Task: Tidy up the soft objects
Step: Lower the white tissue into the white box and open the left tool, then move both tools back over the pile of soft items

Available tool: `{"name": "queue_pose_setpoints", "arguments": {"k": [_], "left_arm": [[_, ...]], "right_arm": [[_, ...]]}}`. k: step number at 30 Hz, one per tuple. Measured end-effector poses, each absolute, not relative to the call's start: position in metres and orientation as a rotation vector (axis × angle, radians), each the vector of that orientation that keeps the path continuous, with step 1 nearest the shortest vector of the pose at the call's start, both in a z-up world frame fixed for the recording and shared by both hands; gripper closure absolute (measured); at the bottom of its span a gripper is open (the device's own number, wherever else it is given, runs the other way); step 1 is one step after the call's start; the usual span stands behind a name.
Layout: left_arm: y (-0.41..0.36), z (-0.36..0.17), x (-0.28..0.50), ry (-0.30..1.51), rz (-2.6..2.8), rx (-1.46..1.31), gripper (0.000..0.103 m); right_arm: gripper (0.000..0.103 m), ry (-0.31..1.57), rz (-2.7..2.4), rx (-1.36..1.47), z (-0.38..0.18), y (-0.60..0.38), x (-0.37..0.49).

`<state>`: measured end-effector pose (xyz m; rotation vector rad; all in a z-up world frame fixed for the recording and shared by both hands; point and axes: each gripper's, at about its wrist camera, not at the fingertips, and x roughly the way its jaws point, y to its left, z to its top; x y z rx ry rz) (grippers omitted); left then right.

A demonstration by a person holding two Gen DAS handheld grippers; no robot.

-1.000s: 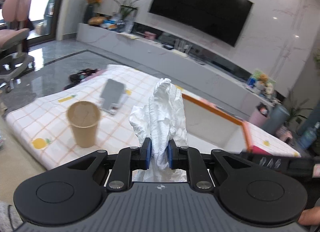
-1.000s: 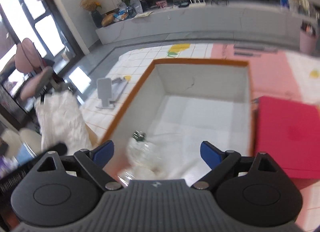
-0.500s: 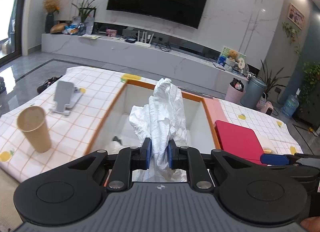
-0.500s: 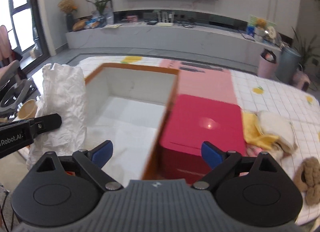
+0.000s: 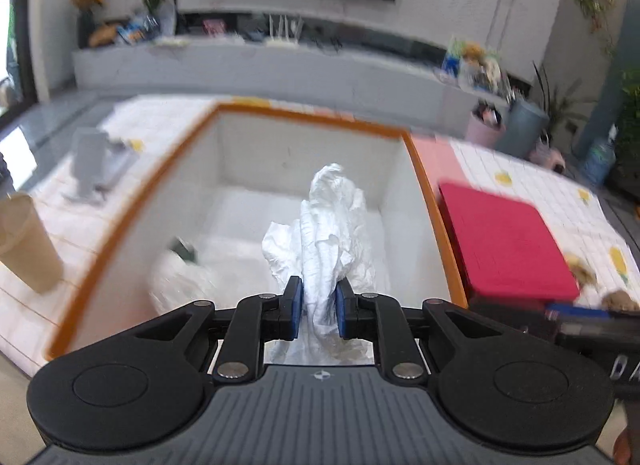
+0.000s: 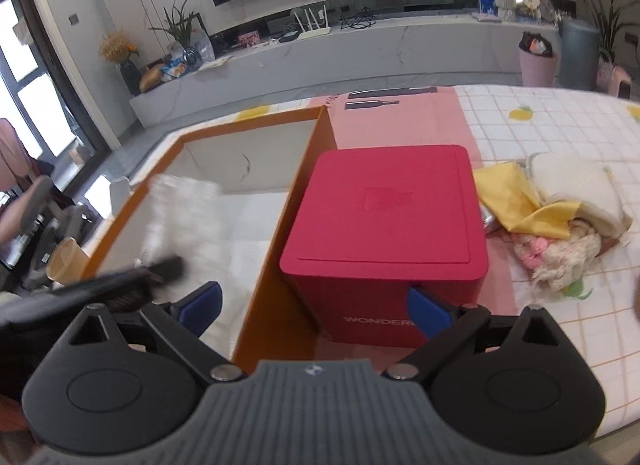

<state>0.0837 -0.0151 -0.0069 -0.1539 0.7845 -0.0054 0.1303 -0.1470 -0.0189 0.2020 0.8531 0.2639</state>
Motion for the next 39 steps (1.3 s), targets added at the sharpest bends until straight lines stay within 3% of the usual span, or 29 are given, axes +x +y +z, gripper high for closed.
{"name": "queue_pose_setpoints", "arguments": {"k": [7,11,22,25,39], "left_arm": [[-0.028,-0.036,0.091,0.909,0.089,-0.008,0.078],[-0.027,-0.031,0.085,0.918,0.072,-0.035,0.026],[-0.012,0.007,0.065,0.837,0.096,-0.128,0.024],[-0.005,0.018,0.059,0.784,0.110,-0.165,0.019],[-0.022,0.043,0.051,0.744,0.083,-0.081,0.018]], "right_arm": [[0.007,0.857,0.266,0.229,-0.021,-0.156,0.132],[0.007,0.863,0.258,0.224,-0.017,-0.153,0.130],[0.007,0.821,0.301,0.262,0.001,-0.162,0.119],[0.006,0.814,0.290,0.254,0.005,-0.163,0.117],[0.006,0.751,0.251,0.159,0.033,-0.162,0.092]]}}
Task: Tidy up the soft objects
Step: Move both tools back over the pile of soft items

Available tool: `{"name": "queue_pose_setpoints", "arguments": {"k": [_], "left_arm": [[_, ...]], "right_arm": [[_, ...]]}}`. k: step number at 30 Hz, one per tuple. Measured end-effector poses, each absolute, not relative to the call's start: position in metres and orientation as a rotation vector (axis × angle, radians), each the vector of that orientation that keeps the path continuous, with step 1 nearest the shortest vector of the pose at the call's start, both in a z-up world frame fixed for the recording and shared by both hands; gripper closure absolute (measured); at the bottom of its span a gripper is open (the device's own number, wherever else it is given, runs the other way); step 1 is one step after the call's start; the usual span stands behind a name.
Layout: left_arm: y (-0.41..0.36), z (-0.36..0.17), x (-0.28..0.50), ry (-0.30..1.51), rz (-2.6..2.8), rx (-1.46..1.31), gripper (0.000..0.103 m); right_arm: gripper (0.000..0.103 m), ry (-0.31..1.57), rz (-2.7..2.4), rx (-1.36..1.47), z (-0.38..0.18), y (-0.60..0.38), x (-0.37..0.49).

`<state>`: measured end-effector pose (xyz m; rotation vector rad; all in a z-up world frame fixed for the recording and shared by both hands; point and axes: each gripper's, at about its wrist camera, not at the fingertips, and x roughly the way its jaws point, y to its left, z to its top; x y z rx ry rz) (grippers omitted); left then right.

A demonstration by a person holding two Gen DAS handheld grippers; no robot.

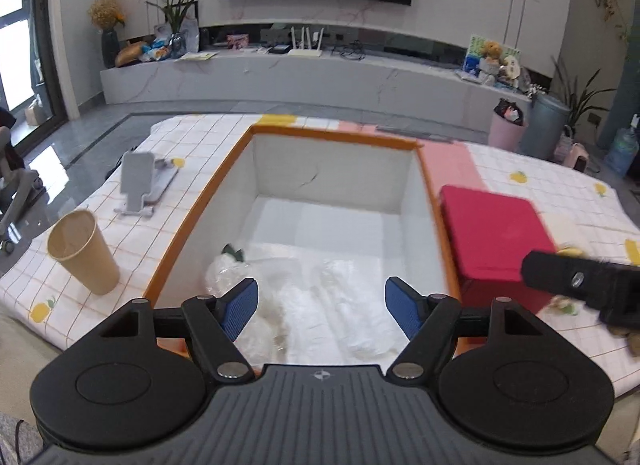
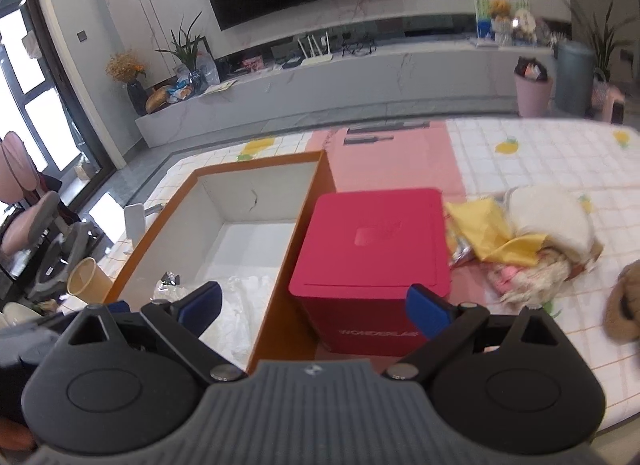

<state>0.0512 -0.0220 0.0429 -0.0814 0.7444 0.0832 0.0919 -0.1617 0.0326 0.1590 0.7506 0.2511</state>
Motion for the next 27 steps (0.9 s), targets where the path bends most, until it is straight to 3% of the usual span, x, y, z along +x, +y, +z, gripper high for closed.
{"name": "queue_pose_setpoints", "arguments": {"k": [17,22,27], "left_arm": [[-0.133,0.073,0.072,0.726,-0.162,-0.045,0.018],[-0.169,0.066,0.086,0.744,-0.252,-0.034,0.018],[-0.198,0.054,0.096,0.768,-0.266,-0.002,0.018]], "right_arm": [[0.003,0.548,0.057,0.015,0.122,-0.270,0.049],[0.003,0.605,-0.002,0.021,0.110,-0.329,0.071],[0.003,0.733,-0.133,0.106,0.062,-0.390,0.112]]}}
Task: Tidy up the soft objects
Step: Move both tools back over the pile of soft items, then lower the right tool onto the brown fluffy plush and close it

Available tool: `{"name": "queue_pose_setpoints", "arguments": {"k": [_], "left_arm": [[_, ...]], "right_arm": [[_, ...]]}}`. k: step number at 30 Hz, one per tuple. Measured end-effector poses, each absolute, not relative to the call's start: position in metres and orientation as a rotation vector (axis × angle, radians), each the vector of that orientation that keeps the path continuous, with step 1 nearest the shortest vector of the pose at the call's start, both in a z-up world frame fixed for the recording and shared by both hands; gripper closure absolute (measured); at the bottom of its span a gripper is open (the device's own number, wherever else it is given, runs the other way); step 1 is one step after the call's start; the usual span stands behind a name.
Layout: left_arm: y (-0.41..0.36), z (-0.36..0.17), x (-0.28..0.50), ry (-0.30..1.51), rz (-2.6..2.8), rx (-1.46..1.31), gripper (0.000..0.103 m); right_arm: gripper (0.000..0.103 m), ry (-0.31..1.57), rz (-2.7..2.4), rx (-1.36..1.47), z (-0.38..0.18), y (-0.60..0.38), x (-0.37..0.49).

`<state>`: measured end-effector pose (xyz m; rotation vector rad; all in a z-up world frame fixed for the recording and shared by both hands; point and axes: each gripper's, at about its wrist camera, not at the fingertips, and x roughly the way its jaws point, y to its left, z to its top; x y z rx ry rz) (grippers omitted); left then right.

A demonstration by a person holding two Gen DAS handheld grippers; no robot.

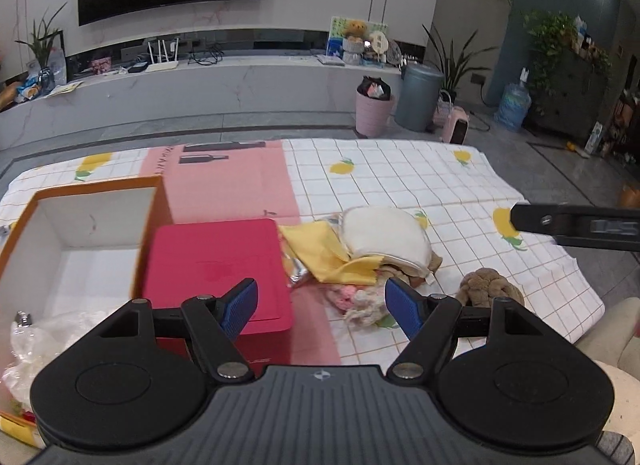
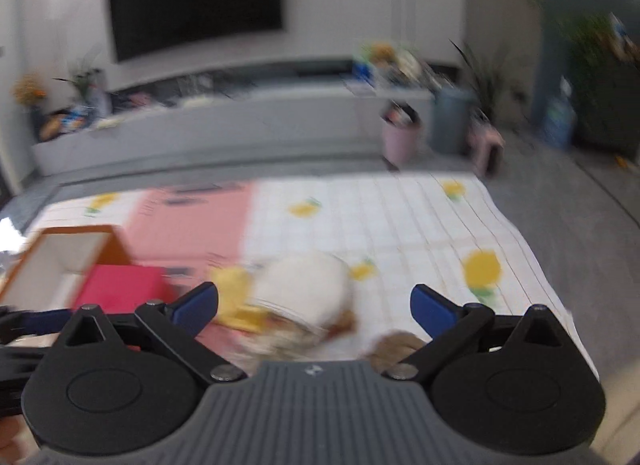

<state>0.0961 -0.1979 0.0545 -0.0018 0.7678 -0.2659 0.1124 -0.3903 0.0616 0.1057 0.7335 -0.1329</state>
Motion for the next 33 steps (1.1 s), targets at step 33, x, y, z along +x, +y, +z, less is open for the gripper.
{"name": "queue_pose_setpoints", "arguments": {"k": [33], "left_arm": [[-0.228,-0.023,0.117,0.920,-0.332,0.029,0.019]], "right_arm": [[0.002,1.213,-0.225,0.108,-0.104,-0.455,0.162]]}}
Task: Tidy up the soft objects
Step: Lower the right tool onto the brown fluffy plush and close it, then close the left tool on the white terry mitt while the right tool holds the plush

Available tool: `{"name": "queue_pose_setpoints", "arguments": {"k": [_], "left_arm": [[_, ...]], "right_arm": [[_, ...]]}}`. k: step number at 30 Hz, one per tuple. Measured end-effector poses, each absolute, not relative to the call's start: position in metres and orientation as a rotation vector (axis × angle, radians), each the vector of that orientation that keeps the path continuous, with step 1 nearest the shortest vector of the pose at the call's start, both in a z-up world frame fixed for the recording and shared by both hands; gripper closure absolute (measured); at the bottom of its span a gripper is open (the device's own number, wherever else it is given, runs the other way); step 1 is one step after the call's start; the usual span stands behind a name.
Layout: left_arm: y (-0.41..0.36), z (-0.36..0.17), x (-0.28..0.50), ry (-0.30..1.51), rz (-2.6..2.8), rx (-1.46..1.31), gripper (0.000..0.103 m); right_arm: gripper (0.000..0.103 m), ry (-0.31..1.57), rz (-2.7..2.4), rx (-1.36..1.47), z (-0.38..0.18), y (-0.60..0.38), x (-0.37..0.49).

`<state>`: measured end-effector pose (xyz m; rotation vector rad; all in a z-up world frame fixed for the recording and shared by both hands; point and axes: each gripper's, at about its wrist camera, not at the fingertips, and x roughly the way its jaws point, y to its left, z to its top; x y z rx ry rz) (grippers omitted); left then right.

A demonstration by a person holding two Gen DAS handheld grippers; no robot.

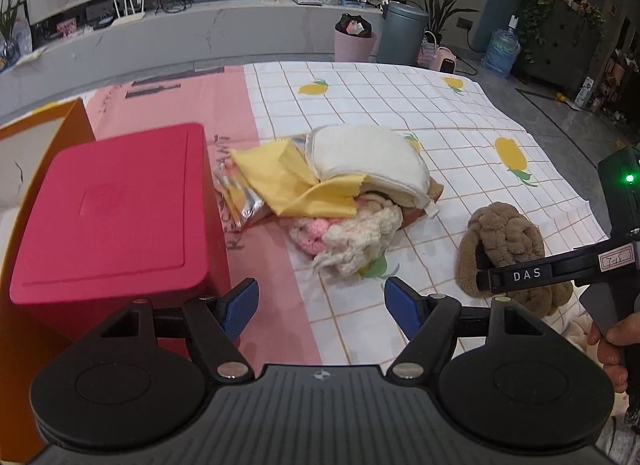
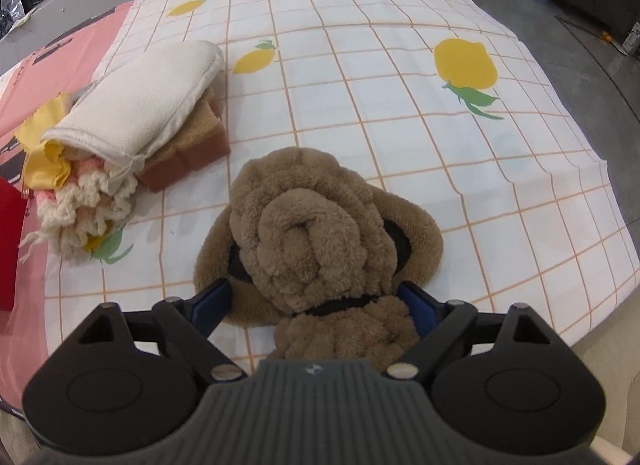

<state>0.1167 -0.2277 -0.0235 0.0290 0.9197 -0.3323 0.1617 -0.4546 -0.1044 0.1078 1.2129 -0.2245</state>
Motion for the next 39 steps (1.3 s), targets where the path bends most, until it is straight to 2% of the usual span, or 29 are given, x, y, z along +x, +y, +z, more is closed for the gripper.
{"name": "queue_pose_setpoints", "arguments": {"k": [7,10,12,15,24,27,33,39], "left_arm": [[-0.230,-0.029,0.115,0.926,-0.322,0.057,0.019],[-0.235,-0.028,0.115,0.916,-0.338,0.071,0.019],[-0.240,-0.026,0.117,0.910,-0.341,0.080,0.018],[-0.249,-0.026,0.127,0.934,-0.355,0.072,0.018],[-0.294,-0.027,0.133,0.845,-0.467,0.182,0.017],[-0.312,-0.036,0.131,0.729,-0.450,0.260,0.017],[-0.337,-0.063,0.118,0.519,-0.462,0.606,0.018],[-0.347,-0.080,0.115,0.420,-0.541,0.710,0.023]], "right_arm": [[0.006,1.222,-0.199,0.014,-0.108,-0.445,0.155],[0.020,1.209,-0.192,0.051,-0.106,-0.448,0.154],[0.037,1.201,-0.171,0.082,-0.105,-0.449,0.151],[0.044,1.196,-0.178,0.085,-0.102,-0.447,0.150],[0.045,1.122,-0.223,0.103,-0.089,-0.452,0.143],[0.045,1.104,-0.240,0.138,-0.087,-0.460,0.140],[0.044,1.126,-0.242,0.139,-0.095,-0.460,0.141],[0.043,1.131,-0.229,0.148,-0.097,-0.462,0.143]]}}
